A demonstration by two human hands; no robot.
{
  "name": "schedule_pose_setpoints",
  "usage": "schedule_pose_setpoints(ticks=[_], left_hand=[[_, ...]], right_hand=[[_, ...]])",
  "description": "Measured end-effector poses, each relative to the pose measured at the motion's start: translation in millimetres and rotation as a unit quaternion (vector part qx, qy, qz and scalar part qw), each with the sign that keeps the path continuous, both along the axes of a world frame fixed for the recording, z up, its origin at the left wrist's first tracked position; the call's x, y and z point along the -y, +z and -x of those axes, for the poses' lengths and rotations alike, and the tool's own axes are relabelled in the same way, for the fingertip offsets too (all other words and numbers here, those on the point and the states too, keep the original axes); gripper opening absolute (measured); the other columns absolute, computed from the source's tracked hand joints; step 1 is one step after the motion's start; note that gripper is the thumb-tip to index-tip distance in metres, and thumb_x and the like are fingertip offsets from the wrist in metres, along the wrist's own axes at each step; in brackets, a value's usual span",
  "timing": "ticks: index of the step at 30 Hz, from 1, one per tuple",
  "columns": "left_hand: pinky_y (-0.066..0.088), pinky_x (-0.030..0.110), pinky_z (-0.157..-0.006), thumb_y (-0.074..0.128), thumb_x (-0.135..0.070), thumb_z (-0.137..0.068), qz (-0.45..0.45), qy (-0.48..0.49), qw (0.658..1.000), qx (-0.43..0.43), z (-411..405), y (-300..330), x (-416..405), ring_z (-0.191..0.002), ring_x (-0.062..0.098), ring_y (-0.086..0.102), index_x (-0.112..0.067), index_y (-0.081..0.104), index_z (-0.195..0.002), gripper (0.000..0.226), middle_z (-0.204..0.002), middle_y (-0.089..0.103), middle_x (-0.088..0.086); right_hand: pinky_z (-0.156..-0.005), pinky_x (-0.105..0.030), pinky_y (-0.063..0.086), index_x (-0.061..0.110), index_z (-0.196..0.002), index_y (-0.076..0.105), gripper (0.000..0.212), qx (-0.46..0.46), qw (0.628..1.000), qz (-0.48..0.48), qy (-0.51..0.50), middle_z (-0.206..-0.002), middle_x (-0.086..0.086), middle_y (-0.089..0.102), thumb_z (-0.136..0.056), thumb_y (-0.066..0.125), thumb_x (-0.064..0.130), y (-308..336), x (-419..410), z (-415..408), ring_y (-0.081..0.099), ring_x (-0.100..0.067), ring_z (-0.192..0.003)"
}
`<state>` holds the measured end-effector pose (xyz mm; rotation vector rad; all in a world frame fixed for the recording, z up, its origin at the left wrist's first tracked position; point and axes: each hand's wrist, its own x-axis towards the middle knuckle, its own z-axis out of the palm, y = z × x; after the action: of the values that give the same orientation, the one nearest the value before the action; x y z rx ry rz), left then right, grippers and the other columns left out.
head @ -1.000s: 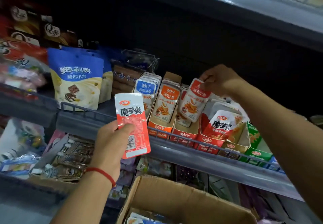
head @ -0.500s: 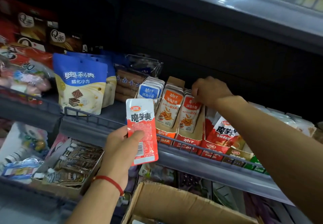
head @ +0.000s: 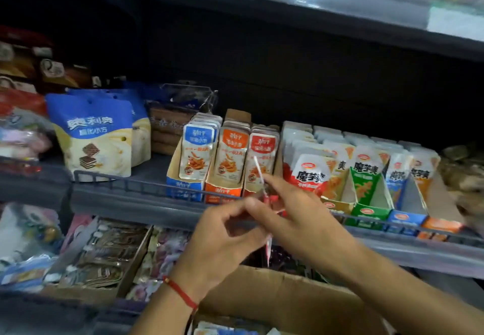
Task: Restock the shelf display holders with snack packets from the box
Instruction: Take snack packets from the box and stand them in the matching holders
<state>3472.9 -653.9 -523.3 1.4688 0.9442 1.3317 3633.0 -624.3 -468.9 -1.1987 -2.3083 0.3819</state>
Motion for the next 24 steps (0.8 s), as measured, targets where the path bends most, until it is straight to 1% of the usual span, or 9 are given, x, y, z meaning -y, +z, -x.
schedule_pose_setpoints(ticks=[2, 4, 6, 9, 12, 15, 18, 21, 24], left_hand=[[0.057, 0.034, -0.095, 0.082, -0.018, -0.085, 0.02, -0.06, 0.998, 0.016, -11, -10, 3, -0.116, 0.016, 0.069, -0.033, 0.076, -0.118, 0.037, -0.119, 0.075, -0.001], [0.061, 0.038, -0.088, 0.083, -0.013, -0.082, 0.029, -0.018, 0.999, 0.033, -18, -17, 5, -0.106, 0.019, 0.072, -0.037, 0.075, -0.114, 0.04, -0.116, 0.076, 0.003], [0.062, 0.036, -0.082, 0.088, -0.026, -0.075, 0.02, 0.073, 0.997, -0.013, -22, -22, 5, -0.099, 0.015, 0.072, -0.043, 0.07, -0.109, 0.042, -0.114, 0.072, -0.005], [0.061, 0.035, -0.083, 0.087, -0.045, -0.074, 0.007, 0.06, 0.992, -0.109, -34, -25, 10, -0.107, 0.01, 0.068, -0.05, 0.064, -0.118, 0.049, -0.116, 0.067, -0.018], [0.062, 0.042, -0.075, 0.077, -0.053, -0.078, -0.024, 0.133, 0.978, -0.159, -48, -23, 7, -0.088, 0.014, 0.073, -0.039, 0.074, -0.095, 0.023, -0.089, 0.076, -0.009], [0.062, 0.038, -0.069, 0.073, -0.058, -0.076, -0.053, 0.189, 0.965, -0.174, -50, -1, -3, -0.081, 0.009, 0.074, -0.032, 0.075, -0.091, 0.03, -0.087, 0.077, -0.011], [0.063, 0.034, -0.068, 0.076, -0.041, -0.078, -0.081, 0.185, 0.968, -0.147, -49, 35, -14, -0.078, 0.017, 0.077, -0.025, 0.075, -0.095, 0.023, -0.092, 0.079, -0.007], [0.062, 0.031, -0.074, 0.08, -0.026, -0.076, -0.138, 0.177, 0.954, -0.198, -47, 65, -27, -0.084, 0.016, 0.077, -0.02, 0.075, -0.091, 0.017, -0.091, 0.078, -0.005], [0.062, 0.033, -0.078, 0.085, -0.017, -0.074, -0.171, 0.184, 0.936, -0.247, -45, 79, -35, -0.086, 0.012, 0.075, -0.018, 0.073, -0.087, 0.017, -0.089, 0.077, -0.006]], right_hand=[[-0.086, -0.02, 0.051, 0.034, -0.139, 0.052, 0.034, -0.037, 0.999, -0.003, 0.008, -0.104, 0.021, 0.066, -0.105, 0.051, 0.038, -20, 6, -22, 0.062, 0.002, -0.098], [-0.076, -0.011, 0.041, 0.036, -0.129, 0.057, 0.026, -0.04, 0.999, -0.03, -0.001, -0.094, 0.029, 0.059, -0.105, 0.05, 0.027, -37, 11, -44, 0.055, 0.011, -0.09], [-0.074, -0.019, 0.041, 0.026, -0.111, 0.065, 0.017, -0.024, 0.999, -0.03, -0.015, -0.094, 0.02, 0.064, -0.102, 0.051, 0.03, -50, 12, -60, 0.055, 0.004, -0.086], [-0.078, -0.032, 0.052, 0.021, -0.097, 0.07, 0.025, -0.023, 1.0, -0.02, -0.003, -0.095, 0.008, 0.074, -0.096, 0.055, 0.042, -64, 13, -71, 0.066, -0.01, -0.088], [-0.076, -0.034, 0.054, 0.027, -0.096, 0.069, 0.025, -0.044, 0.998, -0.025, -0.026, -0.092, 0.011, 0.075, -0.092, 0.065, 0.051, -73, 10, -83, 0.066, -0.009, -0.086], [-0.077, -0.034, 0.054, 0.029, -0.106, 0.073, 0.025, -0.045, 0.995, -0.037, -0.077, -0.1, 0.012, 0.076, -0.088, 0.075, 0.047, -80, 0, -103, 0.068, -0.011, -0.092], [-0.074, -0.037, 0.057, 0.026, -0.1, 0.077, 0.014, -0.125, 0.982, -0.058, -0.127, -0.089, 0.011, 0.077, -0.089, 0.078, 0.034, -79, -13, -113, 0.07, -0.01, -0.081], [-0.072, -0.028, 0.056, 0.023, -0.097, 0.081, 0.01, -0.252, 0.951, -0.091, -0.156, -0.086, 0.01, 0.076, -0.087, 0.081, 0.023, -66, -30, -110, 0.068, -0.006, -0.075], [-0.071, -0.03, 0.059, 0.019, -0.102, 0.08, 0.014, -0.266, 0.94, -0.151, -0.15, -0.091, 0.007, 0.075, -0.087, 0.081, 0.018, -58, -46, -103, 0.065, -0.006, -0.074]])
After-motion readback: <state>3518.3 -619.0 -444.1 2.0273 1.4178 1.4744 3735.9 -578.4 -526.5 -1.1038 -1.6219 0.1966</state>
